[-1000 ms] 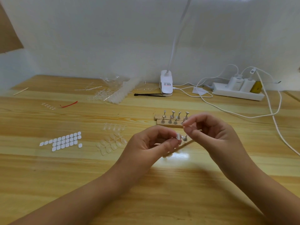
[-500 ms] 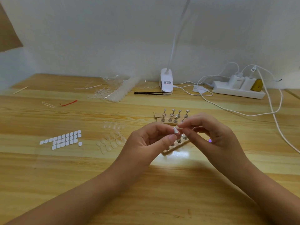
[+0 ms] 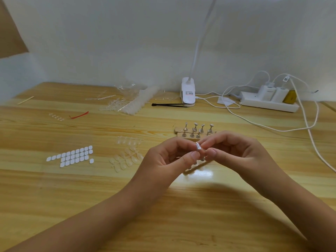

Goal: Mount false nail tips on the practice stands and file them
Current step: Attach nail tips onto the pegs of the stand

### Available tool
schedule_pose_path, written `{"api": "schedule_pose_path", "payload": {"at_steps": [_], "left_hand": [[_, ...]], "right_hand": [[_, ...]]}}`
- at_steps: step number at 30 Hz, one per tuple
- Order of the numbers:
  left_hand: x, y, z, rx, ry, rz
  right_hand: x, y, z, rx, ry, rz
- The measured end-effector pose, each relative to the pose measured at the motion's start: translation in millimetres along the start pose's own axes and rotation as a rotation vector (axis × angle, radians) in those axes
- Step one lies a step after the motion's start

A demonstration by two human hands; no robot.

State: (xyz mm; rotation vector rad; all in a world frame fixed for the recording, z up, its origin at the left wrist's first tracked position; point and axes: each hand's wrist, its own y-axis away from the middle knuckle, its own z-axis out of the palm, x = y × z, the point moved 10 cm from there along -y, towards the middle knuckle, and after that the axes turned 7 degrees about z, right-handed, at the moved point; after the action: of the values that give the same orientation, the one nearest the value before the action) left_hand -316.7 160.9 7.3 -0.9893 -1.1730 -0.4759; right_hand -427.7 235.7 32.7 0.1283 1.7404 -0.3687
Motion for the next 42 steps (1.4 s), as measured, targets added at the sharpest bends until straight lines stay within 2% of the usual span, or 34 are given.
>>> {"api": "schedule_pose_path", "payload": {"at_steps": [14,19,23,29,34,37,39,42], "left_hand": [[-0.9,-1.5,-0.1,-0.004,0.103,-0.013],[-4.8,-2.2,-2.1,0.01,0.113,-0.023],[-4.1,-2.7,1.5,-0.036,0.134,-0.026],[-2.2,-3.2,11.1,-0.091,0.294,-0.057],[-6.3,-4.1,8.8,-0.085,0.287,-0.09],[-7.4,-3.7,11.3,-0.118,0.27,-0.09],[-10.9,-3.9,14.6,-0.135,0.279,-0.119],[-19.2,-3.3,19.4,-0.138,0.438,-0.231]], "right_hand": [[-1.2,1.7,6.7,-0.007,-0.124,-0.025],[2.7,2.8,2.7,0.077,-0.1,-0.016],[5.2,2.4,3.9,0.074,-0.107,-0.003],[1.0,3.5,4.6,0.078,-0.122,-0.041],[4.2,3.4,1.9,0.119,-0.117,-0.033],[5.9,3.0,6.4,0.081,-0.105,-0.029],[6.3,3.0,8.0,0.069,-0.091,-0.042],[5.7,3.4,4.4,0.111,-0.006,-0.073]]}}
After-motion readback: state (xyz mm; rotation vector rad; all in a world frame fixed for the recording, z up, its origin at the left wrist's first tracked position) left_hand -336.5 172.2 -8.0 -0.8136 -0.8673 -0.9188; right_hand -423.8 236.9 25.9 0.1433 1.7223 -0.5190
